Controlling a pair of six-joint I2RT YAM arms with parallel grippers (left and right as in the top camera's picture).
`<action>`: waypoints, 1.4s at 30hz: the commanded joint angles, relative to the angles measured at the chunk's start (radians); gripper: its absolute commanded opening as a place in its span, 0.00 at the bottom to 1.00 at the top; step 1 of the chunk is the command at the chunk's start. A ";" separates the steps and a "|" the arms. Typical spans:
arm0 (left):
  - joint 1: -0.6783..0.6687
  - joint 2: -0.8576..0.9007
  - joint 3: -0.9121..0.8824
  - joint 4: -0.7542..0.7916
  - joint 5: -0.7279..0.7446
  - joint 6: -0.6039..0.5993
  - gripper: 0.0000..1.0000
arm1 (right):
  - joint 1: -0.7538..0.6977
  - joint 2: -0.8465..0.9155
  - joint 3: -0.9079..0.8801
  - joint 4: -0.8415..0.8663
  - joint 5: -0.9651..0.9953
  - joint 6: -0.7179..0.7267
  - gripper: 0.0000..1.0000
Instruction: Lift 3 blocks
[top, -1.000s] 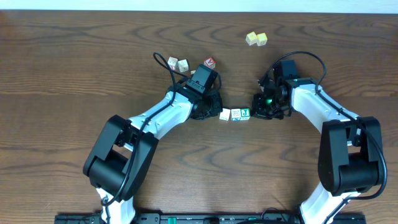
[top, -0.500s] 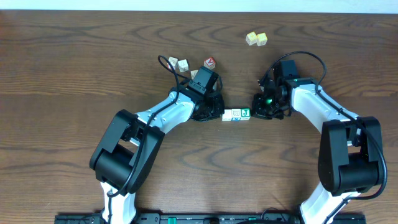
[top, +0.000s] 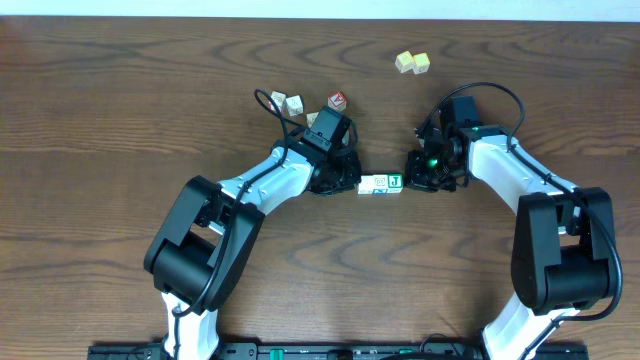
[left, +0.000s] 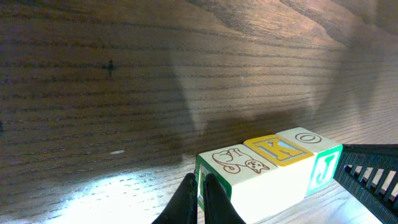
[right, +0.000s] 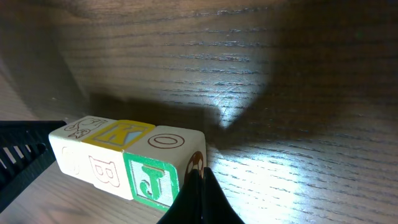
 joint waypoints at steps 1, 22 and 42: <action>0.000 0.003 0.004 0.006 0.012 0.019 0.07 | 0.006 -0.003 0.000 0.005 -0.016 0.012 0.01; 0.107 -0.200 0.005 -0.237 -0.339 0.094 0.07 | -0.064 -0.007 0.208 -0.279 0.259 0.012 0.01; 0.420 -0.536 0.003 -0.633 -0.397 0.174 0.07 | -0.316 -0.245 0.256 -0.481 0.403 0.076 0.06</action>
